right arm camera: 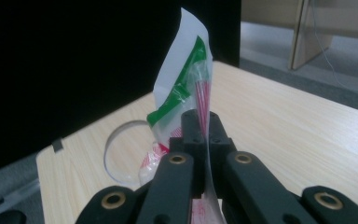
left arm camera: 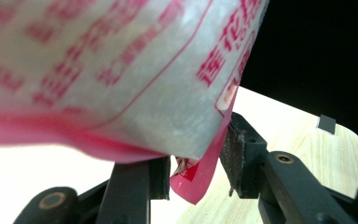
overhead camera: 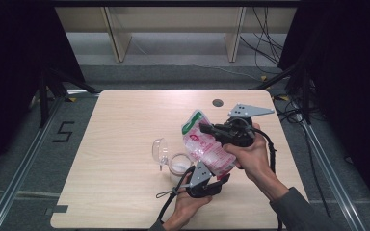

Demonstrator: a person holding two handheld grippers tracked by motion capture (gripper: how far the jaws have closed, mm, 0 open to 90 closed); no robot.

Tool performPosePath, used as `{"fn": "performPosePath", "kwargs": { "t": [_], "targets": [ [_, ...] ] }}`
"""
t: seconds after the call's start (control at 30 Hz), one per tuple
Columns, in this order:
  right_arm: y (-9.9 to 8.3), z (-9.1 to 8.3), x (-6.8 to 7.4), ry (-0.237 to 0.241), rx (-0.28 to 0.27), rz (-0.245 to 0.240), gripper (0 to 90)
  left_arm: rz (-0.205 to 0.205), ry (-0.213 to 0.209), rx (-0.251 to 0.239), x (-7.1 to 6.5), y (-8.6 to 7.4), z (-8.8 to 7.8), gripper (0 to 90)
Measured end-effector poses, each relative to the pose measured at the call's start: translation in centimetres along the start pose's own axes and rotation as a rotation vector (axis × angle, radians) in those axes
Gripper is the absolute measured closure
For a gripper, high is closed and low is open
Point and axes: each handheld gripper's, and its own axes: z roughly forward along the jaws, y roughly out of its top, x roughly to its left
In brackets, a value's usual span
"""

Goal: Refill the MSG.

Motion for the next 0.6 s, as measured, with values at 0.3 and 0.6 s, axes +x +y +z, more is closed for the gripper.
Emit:
{"fn": "performPosePath", "kwargs": {
  "t": [0.3,0.6],
  "targets": [
    [-1.7,-2.1,-1.2,-0.003,-0.076,0.076,90.0,-0.013,-0.004,0.026,0.0,-0.1,0.1,59.2],
    [-3.1,-2.9,-1.7,0.0,-0.13,0.12,90.0,-0.029,0.022,0.061,-0.2,-0.3,0.0,50.7]
  ]
}}
